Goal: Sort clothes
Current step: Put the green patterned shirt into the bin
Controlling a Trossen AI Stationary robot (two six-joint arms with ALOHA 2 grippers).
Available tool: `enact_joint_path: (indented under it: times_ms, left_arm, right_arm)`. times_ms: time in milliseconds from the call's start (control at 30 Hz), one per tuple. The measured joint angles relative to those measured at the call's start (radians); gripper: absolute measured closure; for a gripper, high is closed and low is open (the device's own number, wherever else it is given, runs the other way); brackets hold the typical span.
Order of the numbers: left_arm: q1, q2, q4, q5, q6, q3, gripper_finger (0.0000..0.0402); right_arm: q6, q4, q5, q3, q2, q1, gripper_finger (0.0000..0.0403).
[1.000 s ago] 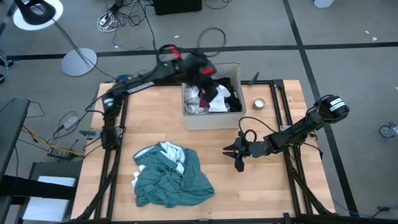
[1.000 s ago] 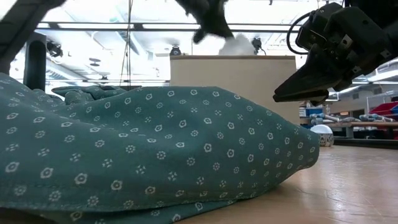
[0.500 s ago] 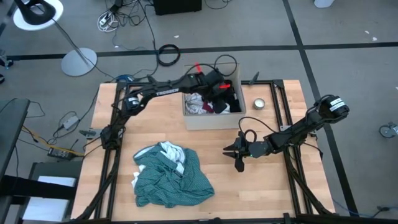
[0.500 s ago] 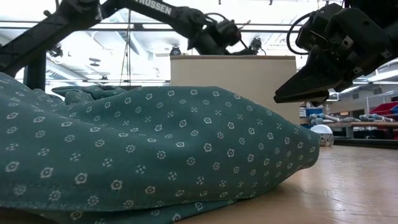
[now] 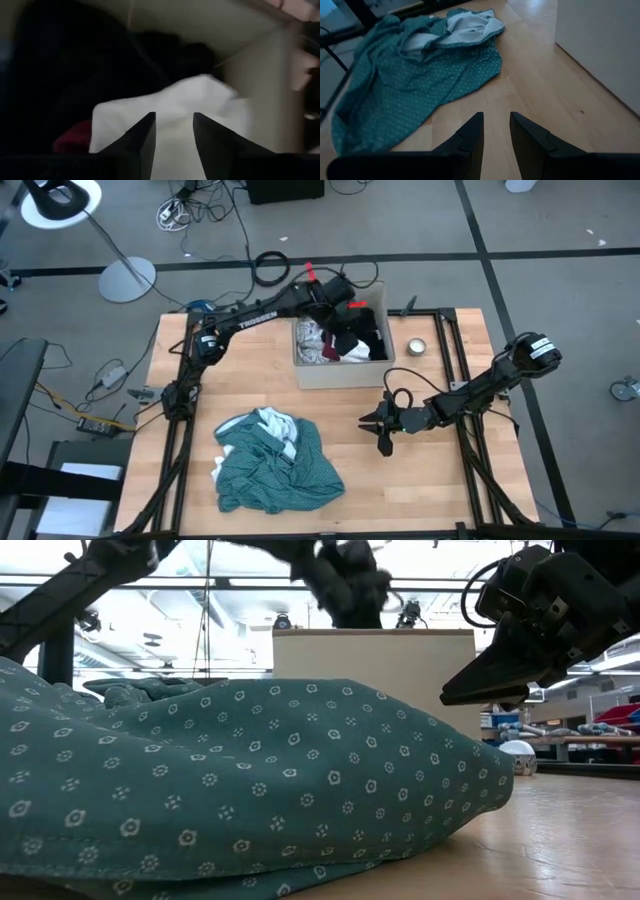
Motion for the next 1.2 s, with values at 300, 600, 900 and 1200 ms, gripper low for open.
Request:
enact_joint_path:
  times_ms: [300, 600, 900, 1200]
  left_arm:
    - [-0.07, -0.187, -0.169, -0.134, 0.089, 0.053, 0.0265]
    - [-0.24, -0.342, -0.446, -0.292, 0.035, 0.051, 0.0265]
    - [-0.517, -0.359, -0.564, -0.545, -0.129, -0.065, 0.0265]
    - [-0.714, -0.442, -0.336, -0.626, -0.296, -0.521, 0.0265]
  right_arm:
    - [0.004, 0.04, -0.001, 0.0, 0.0, 0.0, 0.0307]
    - [-0.007, 0.037, -0.001, 0.0, 0.0, 0.0, 0.0307]
    - [-0.008, 0.037, -0.002, 0.0, 0.0, 0.0, 0.0307]
    - [-0.002, 0.037, -0.002, 0.0, 0.0, 0.0, 0.0307]
